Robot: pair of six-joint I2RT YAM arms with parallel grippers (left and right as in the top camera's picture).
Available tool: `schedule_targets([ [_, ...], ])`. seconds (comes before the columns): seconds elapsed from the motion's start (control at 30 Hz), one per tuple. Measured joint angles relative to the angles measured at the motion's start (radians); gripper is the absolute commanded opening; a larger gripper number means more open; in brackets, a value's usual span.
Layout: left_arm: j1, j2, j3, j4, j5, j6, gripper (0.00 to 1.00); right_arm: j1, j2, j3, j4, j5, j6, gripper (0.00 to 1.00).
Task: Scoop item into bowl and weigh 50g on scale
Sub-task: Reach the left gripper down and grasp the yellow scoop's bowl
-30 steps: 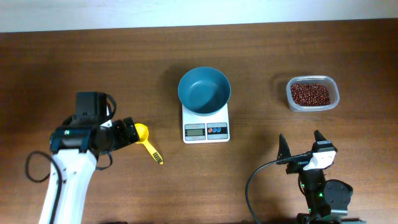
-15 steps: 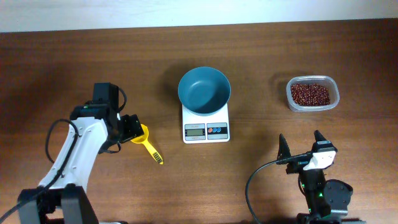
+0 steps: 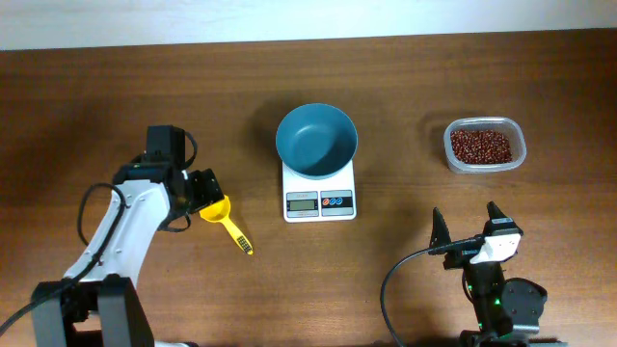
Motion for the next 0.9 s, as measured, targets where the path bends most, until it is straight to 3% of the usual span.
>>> schedule_targets([
  [0.3, 0.0, 0.0, -0.127, 0.132, 0.0, -0.01, 0.84, 0.0, 0.0, 0.0, 0.0, 0.0, 0.0, 0.99],
  [0.33, 0.0, 0.0, -0.134, 0.144, 0.0, -0.01, 0.74, 0.0, 0.0, 0.0, 0.0, 0.0, 0.0, 0.99],
  [0.5, 0.0, 0.0, -0.157, 0.17, 0.002, -0.013, 0.52, 0.0, 0.0, 0.0, 0.0, 0.0, 0.0, 0.99],
  [0.9, 0.0, 0.0, -0.157, 0.224, 0.004, -0.018, 0.46, 0.0, 0.0, 0.0, 0.0, 0.0, 0.0, 0.99],
])
